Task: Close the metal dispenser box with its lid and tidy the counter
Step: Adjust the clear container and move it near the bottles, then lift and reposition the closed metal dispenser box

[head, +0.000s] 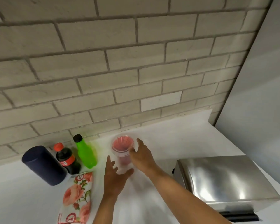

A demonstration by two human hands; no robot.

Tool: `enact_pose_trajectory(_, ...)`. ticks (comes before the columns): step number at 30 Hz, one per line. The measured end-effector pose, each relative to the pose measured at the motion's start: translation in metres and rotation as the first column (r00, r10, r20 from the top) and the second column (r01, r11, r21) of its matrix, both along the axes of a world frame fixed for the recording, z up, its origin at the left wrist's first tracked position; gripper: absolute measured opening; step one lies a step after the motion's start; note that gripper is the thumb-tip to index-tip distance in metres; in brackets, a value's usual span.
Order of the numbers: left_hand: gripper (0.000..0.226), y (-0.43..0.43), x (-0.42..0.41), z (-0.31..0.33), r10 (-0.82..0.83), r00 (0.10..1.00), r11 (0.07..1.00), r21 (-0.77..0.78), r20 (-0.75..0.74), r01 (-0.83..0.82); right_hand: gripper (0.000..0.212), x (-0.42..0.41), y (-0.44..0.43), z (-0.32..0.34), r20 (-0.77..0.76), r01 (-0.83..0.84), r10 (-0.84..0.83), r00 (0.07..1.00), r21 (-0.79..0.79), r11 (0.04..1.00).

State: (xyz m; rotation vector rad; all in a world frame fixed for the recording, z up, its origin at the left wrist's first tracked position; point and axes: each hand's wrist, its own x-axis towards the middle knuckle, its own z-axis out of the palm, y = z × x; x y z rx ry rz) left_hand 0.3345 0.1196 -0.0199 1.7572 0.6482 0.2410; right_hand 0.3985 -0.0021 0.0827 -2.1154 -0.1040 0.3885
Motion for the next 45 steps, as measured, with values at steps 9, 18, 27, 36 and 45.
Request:
enact_pose_trajectory(9,0.140,-0.070,-0.073,0.030,-0.358,0.933,0.925,-0.144,-0.029,0.351,0.068,-0.058,-0.081,0.066,0.186,-0.227,0.237,0.954,-0.077,0.971)
enact_pose_trajectory(18,0.144,-0.158,-0.113,0.055,-0.508,0.859,0.856,-0.074,0.062,0.512,0.062,-0.080,-0.242,0.086,0.391,-0.079,0.085,0.916,-0.033,0.996)
enact_pose_trajectory(27,0.125,-0.274,-0.132,0.056,-0.248,0.964,0.967,-0.037,0.098,0.253,0.093,-0.081,-0.424,0.037,0.179,0.021,-0.024,0.984,0.017,1.000)
enact_pose_trajectory(36,0.105,-0.274,-0.127,0.049,-0.013,0.996,0.999,0.045,0.083,0.009,0.140,-0.078,-0.427,-0.020,-0.027,-0.157,0.160,0.987,0.109,0.982)
enact_pose_trajectory(45,0.096,-0.274,-0.107,0.052,0.030,0.996,0.988,0.148,0.085,-0.042,0.091,-0.070,-0.416,-0.038,0.121,-0.067,0.053,0.991,0.119,0.991)
